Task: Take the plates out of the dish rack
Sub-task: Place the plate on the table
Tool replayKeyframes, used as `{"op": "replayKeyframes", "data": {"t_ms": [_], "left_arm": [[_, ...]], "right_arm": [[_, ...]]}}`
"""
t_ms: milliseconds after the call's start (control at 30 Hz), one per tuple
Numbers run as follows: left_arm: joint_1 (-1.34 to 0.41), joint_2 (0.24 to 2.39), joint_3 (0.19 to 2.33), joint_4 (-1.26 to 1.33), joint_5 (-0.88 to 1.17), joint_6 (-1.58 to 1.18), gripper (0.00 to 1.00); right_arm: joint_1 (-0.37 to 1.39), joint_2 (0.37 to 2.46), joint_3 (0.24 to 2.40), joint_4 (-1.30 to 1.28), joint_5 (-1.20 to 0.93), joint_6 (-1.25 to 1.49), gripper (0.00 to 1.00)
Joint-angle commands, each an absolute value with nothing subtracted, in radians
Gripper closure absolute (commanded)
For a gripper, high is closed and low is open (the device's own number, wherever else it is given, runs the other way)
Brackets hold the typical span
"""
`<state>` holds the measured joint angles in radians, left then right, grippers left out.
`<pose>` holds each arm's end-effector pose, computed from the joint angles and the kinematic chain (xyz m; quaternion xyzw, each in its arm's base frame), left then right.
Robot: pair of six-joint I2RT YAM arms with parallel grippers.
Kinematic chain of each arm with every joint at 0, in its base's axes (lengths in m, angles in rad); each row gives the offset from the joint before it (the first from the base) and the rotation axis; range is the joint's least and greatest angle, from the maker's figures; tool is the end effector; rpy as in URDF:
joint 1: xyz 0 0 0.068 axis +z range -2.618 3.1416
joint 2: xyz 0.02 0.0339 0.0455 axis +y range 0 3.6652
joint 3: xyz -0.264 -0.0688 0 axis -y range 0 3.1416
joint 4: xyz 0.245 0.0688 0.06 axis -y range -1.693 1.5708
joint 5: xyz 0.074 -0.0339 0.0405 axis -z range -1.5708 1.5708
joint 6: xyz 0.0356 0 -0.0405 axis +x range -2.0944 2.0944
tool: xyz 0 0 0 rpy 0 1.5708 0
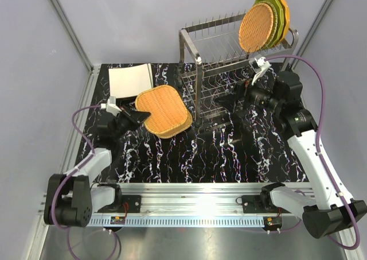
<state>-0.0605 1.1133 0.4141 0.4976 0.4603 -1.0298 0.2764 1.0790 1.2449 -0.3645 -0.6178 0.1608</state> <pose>0.2319 -0.0299 0.2174 -0.2238 0.7346 -0.4704 0.4348 0.2138 0.0821 0.4255 -0.2349 0.7247 0.3605 0.5382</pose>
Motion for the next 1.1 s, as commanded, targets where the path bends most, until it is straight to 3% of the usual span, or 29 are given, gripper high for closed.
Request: {"op": "replayKeyframes", "data": {"t_ms": [0, 467, 1067], "left_arm": [[-0.055, 1.175, 0.414, 0.722, 0.44, -1.071, 1.0], [-0.061, 1.48, 0.445, 0.89, 0.459, -1.117, 1.0], [-0.087, 1.667, 0.506, 0.931, 0.442, -1.146, 0.99]], "right_arm": [[0.267, 1.054, 1.241, -0.324, -0.611, 0.167, 0.0], [0.262, 1.055, 1.233, -0.322, -0.597, 0.169, 0.0], [0.259, 1.066, 1.232, -0.325, -0.6, 0.166, 0.0]]}}
